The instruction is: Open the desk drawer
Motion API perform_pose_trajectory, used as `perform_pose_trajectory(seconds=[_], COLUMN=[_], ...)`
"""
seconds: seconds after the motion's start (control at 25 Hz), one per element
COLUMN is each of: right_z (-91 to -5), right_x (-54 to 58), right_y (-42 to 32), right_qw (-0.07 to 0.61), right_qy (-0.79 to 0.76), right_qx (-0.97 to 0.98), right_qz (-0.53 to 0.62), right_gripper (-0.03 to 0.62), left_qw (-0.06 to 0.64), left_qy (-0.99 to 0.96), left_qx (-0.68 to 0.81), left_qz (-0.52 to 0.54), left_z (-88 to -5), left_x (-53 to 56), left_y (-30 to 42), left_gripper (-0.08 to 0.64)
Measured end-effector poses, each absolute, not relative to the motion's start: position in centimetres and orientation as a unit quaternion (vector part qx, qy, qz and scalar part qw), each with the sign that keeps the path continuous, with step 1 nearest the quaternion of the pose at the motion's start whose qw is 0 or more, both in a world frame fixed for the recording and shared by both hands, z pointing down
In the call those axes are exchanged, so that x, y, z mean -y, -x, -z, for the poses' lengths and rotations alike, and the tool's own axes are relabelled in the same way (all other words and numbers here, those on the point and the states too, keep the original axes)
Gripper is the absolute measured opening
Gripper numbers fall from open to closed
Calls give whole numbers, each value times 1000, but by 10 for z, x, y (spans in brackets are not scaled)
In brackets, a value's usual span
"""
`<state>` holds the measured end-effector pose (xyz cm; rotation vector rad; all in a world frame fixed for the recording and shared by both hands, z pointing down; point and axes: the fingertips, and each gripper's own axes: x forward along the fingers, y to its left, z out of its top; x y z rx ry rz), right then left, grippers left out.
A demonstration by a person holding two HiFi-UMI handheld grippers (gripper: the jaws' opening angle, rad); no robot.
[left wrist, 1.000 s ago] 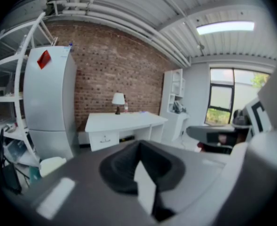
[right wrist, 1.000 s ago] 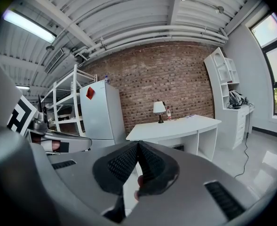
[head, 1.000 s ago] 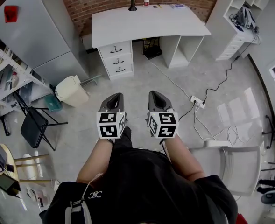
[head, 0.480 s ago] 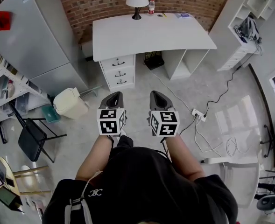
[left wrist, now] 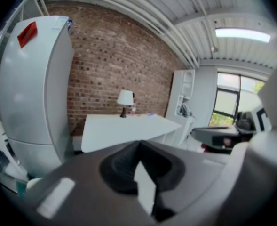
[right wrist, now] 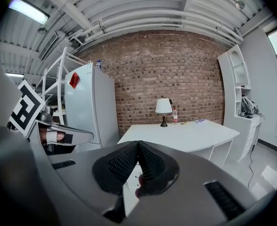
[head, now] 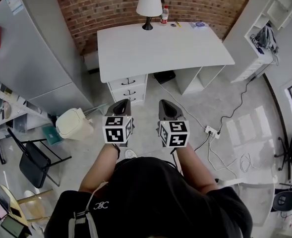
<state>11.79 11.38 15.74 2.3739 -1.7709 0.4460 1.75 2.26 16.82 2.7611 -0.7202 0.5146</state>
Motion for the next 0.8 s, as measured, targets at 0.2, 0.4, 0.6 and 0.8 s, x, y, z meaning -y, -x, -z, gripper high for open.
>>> perform_pose_trajectory(seconds=[0.2,0.4,0.6,0.8], right_z=[-168,-177,-189,-209], right_x=[-72,-41,-4,34], right_y=[-125,-135,-136,-143], right_qw=[100,119,166,216], right_qy=[-786,-765,-717,-652], right_qx=[593,613,663,718], right_qz=[-147,-155,-136,-115], right_gripper=[-8,-8,-8,-8], left_qw=[140,162,185,207], left_qy=[-941,-932,-912,-882], left_qx=[255,273,320,385], left_qz=[-176,-175,-177,-176], left_z=[-184,-194,-209,-226], left_x=[17,38,60,82], left_y=[-21,-25,-27,-33], left_gripper=[0,0,0,0])
